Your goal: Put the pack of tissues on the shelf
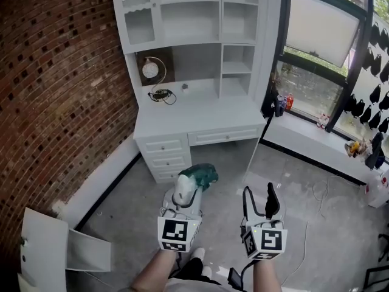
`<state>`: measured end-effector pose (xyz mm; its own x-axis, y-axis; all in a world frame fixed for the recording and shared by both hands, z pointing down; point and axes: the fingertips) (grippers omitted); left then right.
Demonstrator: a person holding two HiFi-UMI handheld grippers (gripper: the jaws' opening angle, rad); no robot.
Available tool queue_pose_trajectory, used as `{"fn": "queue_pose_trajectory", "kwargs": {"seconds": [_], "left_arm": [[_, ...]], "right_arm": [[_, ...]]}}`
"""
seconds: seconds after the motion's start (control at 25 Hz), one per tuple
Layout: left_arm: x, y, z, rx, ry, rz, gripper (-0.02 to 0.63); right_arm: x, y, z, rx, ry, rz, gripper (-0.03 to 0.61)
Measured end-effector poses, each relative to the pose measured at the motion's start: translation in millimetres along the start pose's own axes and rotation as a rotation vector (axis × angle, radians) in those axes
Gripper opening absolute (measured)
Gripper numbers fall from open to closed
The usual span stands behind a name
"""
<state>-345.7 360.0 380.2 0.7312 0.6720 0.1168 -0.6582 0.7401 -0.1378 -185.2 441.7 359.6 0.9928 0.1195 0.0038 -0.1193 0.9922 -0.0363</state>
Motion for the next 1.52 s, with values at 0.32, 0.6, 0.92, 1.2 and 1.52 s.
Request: {"fn": "queue_pose_trajectory", "kwargs": {"seconds": [0.32, 0.6, 0.92, 1.2, 1.52], "left_arm": [[-29, -61, -5, 0.018, -0.003, 0.045, 0.101], [-53, -122, -27, 0.064, -0.009, 0.091, 0.101], [-61, -168, -23, 0.055, 0.031, 0.128, 0.101], [-53, -206, -13, 0.018, 0.055, 0.114, 0.101], [-33, -273, -42, 0.041, 0.069, 0.056, 0.101]], "right_arm": [[4, -63, 5, -0.007, 0.024, 0.038, 0.278], [13, -122, -12, 0.022, 0.047, 0.074, 0.278], [27, -161, -3, 0.001, 0.045, 0.095, 0.278], [59, -192, 16, -0.043, 0.022, 0.078, 0.278], [120, -247, -3, -0.028, 0.032, 0.015, 0.278]]}}
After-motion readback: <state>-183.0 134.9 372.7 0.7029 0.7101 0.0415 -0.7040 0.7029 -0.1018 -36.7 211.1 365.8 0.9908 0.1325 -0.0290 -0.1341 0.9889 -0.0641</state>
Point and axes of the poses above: the fingertips, and each gripper's own axes: y backward along the fingers, x to its right, z out of its underside, and after that the axes turned 8 degrees about -x, right-handed
